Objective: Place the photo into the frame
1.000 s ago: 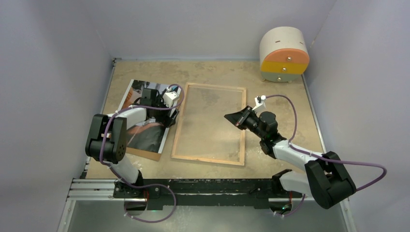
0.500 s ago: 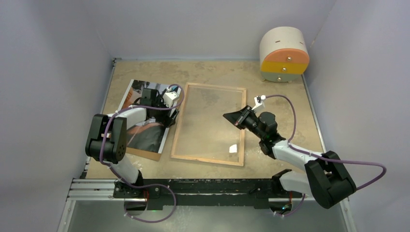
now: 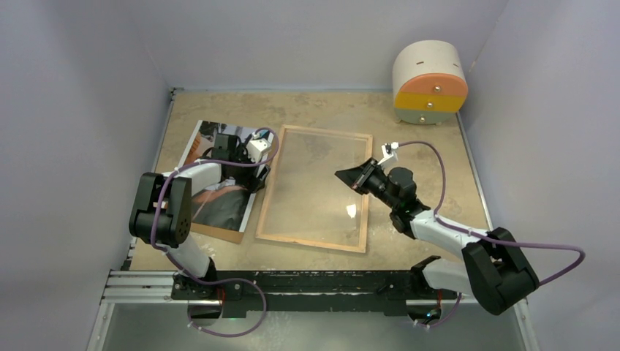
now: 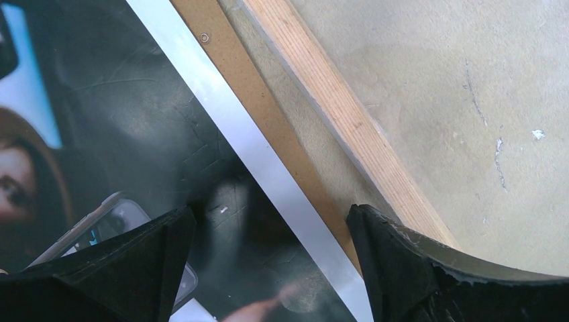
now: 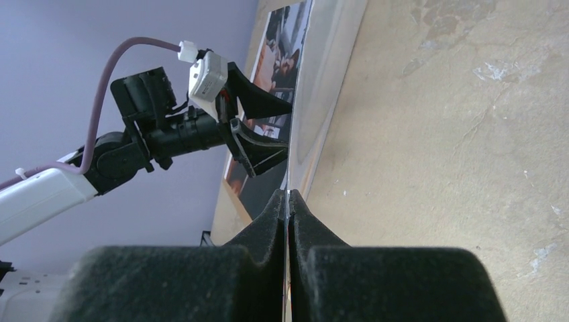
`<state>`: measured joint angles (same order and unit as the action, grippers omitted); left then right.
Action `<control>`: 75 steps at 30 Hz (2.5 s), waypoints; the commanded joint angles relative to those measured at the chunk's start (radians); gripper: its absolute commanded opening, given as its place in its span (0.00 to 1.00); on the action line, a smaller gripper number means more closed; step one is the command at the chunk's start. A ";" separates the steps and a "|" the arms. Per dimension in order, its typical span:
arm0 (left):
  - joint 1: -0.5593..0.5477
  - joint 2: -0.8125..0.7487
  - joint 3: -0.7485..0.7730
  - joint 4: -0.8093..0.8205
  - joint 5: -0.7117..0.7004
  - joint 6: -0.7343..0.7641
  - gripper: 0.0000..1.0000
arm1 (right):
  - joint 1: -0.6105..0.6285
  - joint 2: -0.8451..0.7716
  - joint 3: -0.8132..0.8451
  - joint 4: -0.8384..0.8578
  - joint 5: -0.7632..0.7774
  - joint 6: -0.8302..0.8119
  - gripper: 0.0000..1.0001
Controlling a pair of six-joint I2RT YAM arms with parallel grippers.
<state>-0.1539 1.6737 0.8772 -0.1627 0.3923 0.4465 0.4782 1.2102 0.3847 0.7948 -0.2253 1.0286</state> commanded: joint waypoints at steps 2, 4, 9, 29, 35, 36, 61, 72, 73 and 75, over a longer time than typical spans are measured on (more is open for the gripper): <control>-0.010 0.033 -0.009 -0.073 0.038 0.002 0.91 | 0.010 -0.030 0.073 -0.055 0.009 -0.076 0.00; -0.010 0.032 -0.008 -0.074 0.040 0.002 0.90 | 0.010 -0.029 0.086 -0.083 0.011 -0.086 0.00; -0.010 0.031 -0.003 -0.080 0.042 0.000 0.90 | 0.009 -0.019 0.090 -0.158 0.020 -0.087 0.00; -0.012 0.038 0.012 -0.091 0.045 0.002 0.89 | 0.007 -0.014 0.043 -0.232 0.073 -0.144 0.00; -0.013 0.038 0.013 -0.094 0.044 0.001 0.89 | -0.001 -0.001 0.019 -0.243 0.074 -0.149 0.00; -0.013 0.037 0.014 -0.095 0.045 0.000 0.89 | -0.001 0.002 0.019 -0.240 0.071 -0.149 0.00; -0.019 0.023 0.010 -0.111 0.074 0.008 0.87 | -0.001 0.002 0.092 -0.090 -0.079 -0.030 0.00; -0.021 0.031 0.016 -0.113 0.071 0.004 0.85 | 0.000 -0.078 0.117 -0.236 -0.010 -0.140 0.00; -0.021 0.031 0.016 -0.113 0.071 0.004 0.85 | 0.000 -0.079 0.120 -0.250 0.003 -0.140 0.00; -0.021 0.032 0.018 -0.114 0.071 0.003 0.85 | 0.000 -0.080 0.117 -0.262 0.024 -0.138 0.00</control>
<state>-0.1600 1.6798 0.8925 -0.1917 0.4129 0.4644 0.4759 1.1477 0.4641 0.5747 -0.2554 0.9279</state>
